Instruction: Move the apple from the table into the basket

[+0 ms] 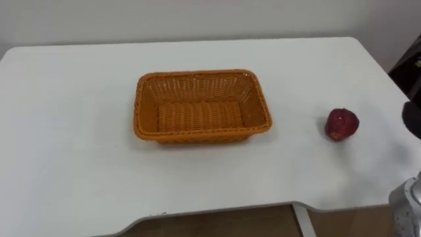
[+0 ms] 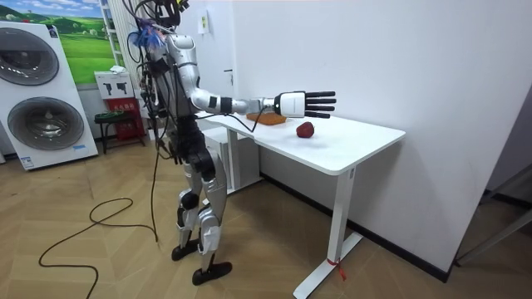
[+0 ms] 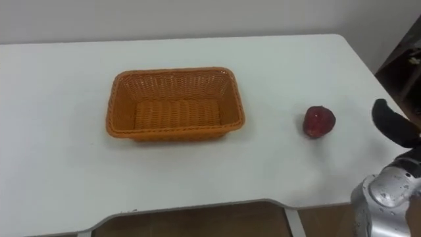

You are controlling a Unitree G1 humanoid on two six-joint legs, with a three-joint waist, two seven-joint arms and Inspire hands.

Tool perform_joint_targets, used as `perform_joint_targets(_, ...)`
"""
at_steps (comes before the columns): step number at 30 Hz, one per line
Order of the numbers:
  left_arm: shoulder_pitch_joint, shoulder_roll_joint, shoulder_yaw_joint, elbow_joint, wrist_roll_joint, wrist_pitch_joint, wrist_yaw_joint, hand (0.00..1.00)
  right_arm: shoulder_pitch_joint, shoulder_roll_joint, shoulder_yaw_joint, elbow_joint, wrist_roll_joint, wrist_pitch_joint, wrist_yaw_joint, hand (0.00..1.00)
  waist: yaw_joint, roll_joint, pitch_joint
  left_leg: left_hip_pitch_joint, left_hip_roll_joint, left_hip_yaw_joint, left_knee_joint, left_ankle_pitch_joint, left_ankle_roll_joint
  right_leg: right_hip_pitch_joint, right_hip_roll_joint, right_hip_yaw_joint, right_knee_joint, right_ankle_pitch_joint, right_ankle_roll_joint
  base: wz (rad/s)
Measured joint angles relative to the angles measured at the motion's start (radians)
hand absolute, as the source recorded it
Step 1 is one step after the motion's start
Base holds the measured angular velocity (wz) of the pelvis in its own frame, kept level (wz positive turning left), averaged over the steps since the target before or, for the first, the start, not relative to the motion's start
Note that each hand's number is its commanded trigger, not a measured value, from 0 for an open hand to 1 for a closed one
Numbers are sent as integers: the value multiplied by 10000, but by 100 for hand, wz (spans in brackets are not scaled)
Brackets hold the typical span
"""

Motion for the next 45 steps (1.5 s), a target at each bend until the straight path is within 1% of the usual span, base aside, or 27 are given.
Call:
perform_joint_targets(2,-1,1,-3,6,1,4,-92,0,-9,-130,156,321,-1,7,508,0,77,-33,23,-7,1,-67,37,0,0,44,-19,-60,-2,0,0,11)
perform_joint_targets(3,2,23,-3,5,3,21,-206,0,-15,-209,253,482,-3,68,815,0,99,-69,44,-13,-2,-132,50,0,0,80,-42,-132,-9,-1,2,16)
perform_joint_targets(4,-4,63,-3,5,4,60,-296,0,-20,-226,314,490,-6,206,1089,0,102,-98,60,-29,-6,-199,51,1,2,92,-56,-173,-16,-8,4,15)
perform_joint_targets(6,-17,126,-2,4,80,83,-444,0,-204,-226,398,662,-15,222,1519,0,108,-136,82,-48,-10,-207,72,1,2,92,-51,-180,-23,-10,1,4)
perform_joint_targets(10,-78,171,-4,5,217,85,-607,0,-679,-456,398,1028,-16,229,2148,0,121,-188,69,-90,-58,-236,78,1,3,75,-62,-216,-28,-15,8,2)
perform_joint_targets(14,-172,187,-21,5,223,89,-642,0,-1002,-590,431,1285,-23,225,2428,0,131,-224,45,-94,-56,-266,72,1,3,81,-55,-232,-43,-15,9,0)
perform_joint_targets(16,-194,191,-59,5,222,91,-598,0,-1164,-631,718,1574,-24,225,2560,0,113,-248,24,-81,-46,-266,64,1,3,84,-43,-234,-45,-15,9,0)
perform_joint_targets(21,-176,217,-226,40,223,93,-547,0,-1172,-630,827,1988,-24,227,2997,0,137,-229,13,-32,-41,-269,33,2,3,102,-38,-220,-46,-14,9,0)
perform_joint_targets(27,-121,250,-291,211,228,93,-403,0,-1173,-634,867,2113,-22,226,3359,0,135,-204,17,-19,-38,-269,60,4,2,131,-39,-216,-28,-11,5,0)
perform_joint_targets(30,-69,250,-398,206,228,93,-365,0,-1175,-663,1081,2570,-20,225,3597,0,127,-224,9,5,-42,-272,80,4,2,171,-48,-226,-14,-10,3,0)
perform_joint_targets(32,-63,265,-398,203,222,90,-361,0,-1162,-663,1179,2889,-6,244,3811,0,104,-220,21,45,-54,-326,103,4,2,259,-67,-283,-28,-10,3,7)
perform_joint_targets(36,-99,423,-447,205,199,82,-349,0,-1169,-682,1181,3572,56,242,4002,0,111,-274,27,84,-79,-470,95,3,2,385,-81,-390,-100,-12,5,9)
perform_joint_targets(39,-111,501,-592,207,203,82,-346,0,-1171,-684,1203,3808,96,254,4119,0,138,-270,25,111,-81,-491,70,3,2,442,-74,-418,-167,-11,6,4)
perform_joint_targets(41,-110,514,-592,213,206,81,-346,0,-1170,-748,1306,3993,129,255,4203,0,145,-276,23,159,-76,-491,42,3,2,479,-65,-416,-185,-11,6,0)
perform_joint_targets(43,-81,520,-586,214,222,81,-356,0,-1170,-902,1521,4068,120,258,4405,0,149,-273,22,159,-76,-490,37,3,2,472,-64,-423,-195,-12,7,0)
perform_joint_targets(45,-94,545,-582,199,225,79,-366,0,-1168,-925,1539,4083,-32,257,4487,0,142,-265,17,168,-74,-489,40,3,2,476,-62,-426,-205,-12,7,0)
